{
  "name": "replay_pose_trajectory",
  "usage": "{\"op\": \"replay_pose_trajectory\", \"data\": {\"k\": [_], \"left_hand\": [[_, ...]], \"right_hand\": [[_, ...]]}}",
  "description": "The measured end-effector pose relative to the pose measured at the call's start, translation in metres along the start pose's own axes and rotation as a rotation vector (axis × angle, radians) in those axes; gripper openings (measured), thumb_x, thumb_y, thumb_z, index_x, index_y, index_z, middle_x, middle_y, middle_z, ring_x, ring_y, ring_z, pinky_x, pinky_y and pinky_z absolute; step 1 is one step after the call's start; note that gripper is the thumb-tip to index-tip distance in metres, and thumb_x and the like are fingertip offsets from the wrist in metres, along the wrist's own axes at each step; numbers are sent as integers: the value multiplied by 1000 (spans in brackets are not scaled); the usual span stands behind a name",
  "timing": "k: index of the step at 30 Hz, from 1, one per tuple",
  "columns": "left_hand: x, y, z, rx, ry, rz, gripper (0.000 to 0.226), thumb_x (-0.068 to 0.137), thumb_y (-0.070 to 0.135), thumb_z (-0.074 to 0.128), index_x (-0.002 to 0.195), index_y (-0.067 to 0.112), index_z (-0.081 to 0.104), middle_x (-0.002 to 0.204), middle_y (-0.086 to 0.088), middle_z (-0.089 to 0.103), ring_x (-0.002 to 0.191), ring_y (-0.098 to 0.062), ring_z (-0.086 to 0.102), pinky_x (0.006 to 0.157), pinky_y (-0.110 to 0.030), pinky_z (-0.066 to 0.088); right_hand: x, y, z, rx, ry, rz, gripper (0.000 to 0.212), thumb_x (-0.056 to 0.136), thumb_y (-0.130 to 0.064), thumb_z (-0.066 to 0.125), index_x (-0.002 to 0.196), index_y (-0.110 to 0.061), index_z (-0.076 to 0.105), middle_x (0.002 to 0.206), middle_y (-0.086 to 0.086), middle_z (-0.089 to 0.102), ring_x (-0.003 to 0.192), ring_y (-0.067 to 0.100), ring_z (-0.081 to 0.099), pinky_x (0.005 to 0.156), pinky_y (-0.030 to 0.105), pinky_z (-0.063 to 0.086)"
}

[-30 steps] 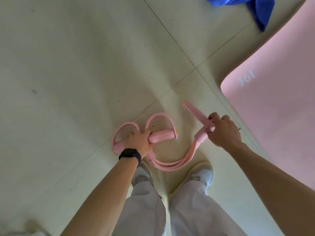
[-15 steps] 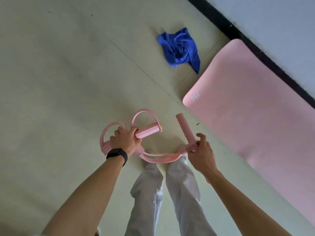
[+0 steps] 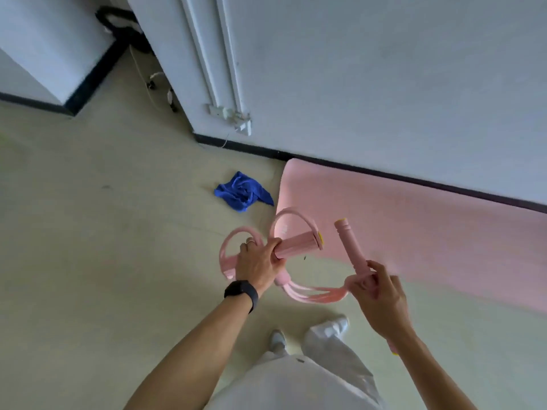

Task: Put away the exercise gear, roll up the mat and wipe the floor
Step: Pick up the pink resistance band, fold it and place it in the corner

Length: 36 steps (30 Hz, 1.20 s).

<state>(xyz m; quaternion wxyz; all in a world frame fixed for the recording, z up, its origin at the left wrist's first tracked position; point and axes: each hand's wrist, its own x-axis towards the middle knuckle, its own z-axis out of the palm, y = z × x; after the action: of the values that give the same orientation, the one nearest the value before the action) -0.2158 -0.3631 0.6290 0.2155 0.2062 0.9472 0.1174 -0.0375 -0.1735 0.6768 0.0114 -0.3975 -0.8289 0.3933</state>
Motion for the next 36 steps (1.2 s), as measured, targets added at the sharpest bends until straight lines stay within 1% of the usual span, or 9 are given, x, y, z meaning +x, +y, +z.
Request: {"op": "replay_pose_trajectory", "data": {"k": [4,7,11,13,17,21,24,28,36], "left_hand": [[-7,89,-31,65,30,324,42,81,47,64,122,41,58,97,-12,55,93,-34,52,61,-33,43],[-14,166,-40,134,72,541,45,76,54,67,120,46,57,90,-6,52,86,-28,55,59,-29,38],[-42,275,-22,183,49,764,48,71,65,63,116,47,57,85,-3,45,84,-31,52,64,-35,48],[-63,330,-3,157,20,816,46,73,66,64,114,46,58,87,-5,46,85,-31,50,70,-37,50],[-109,437,44,6,-86,830,46,77,65,64,117,45,53,95,-9,49,78,-28,56,65,-31,49],[-156,532,95,-168,-214,814,45,83,59,64,121,38,53,87,5,58,100,-27,56,77,-36,52],[-189,585,129,-162,-270,838,44,82,58,66,120,39,54,86,8,58,99,-26,59,80,-37,54],[-231,650,173,-77,-332,872,43,82,63,63,120,46,52,104,-6,54,74,-16,58,67,-29,49],[-280,793,263,49,-459,1016,46,83,64,61,124,47,53,104,-6,48,80,-25,60,76,-28,49]], "right_hand": [[-56,33,-69,161,193,147,39,82,-25,74,117,-31,57,91,-5,59,88,25,56,70,37,44],[-90,65,-121,263,369,272,37,84,-30,72,116,-39,54,96,-7,59,84,20,60,70,36,45],[-139,121,-184,423,591,390,34,86,-32,69,108,-50,50,99,-7,61,82,15,61,66,34,46],[-164,151,-211,501,711,450,35,86,-33,70,104,-54,48,96,-6,63,76,14,61,61,31,42],[-213,221,-260,586,889,550,35,88,-34,68,100,-57,46,95,-6,66,77,14,62,58,32,41],[-256,297,-311,652,988,640,31,88,-34,67,99,-55,47,98,-8,66,87,12,62,62,30,43],[-286,343,-346,682,1048,692,28,89,-35,65,108,-46,49,97,-3,69,87,15,63,62,30,43],[-308,391,-392,717,1079,725,30,90,-37,66,113,-43,49,97,-6,66,85,9,61,61,27,43],[-285,497,-462,791,1128,790,30,87,-38,69,113,-42,54,98,-15,66,87,4,62,67,28,46]]}}
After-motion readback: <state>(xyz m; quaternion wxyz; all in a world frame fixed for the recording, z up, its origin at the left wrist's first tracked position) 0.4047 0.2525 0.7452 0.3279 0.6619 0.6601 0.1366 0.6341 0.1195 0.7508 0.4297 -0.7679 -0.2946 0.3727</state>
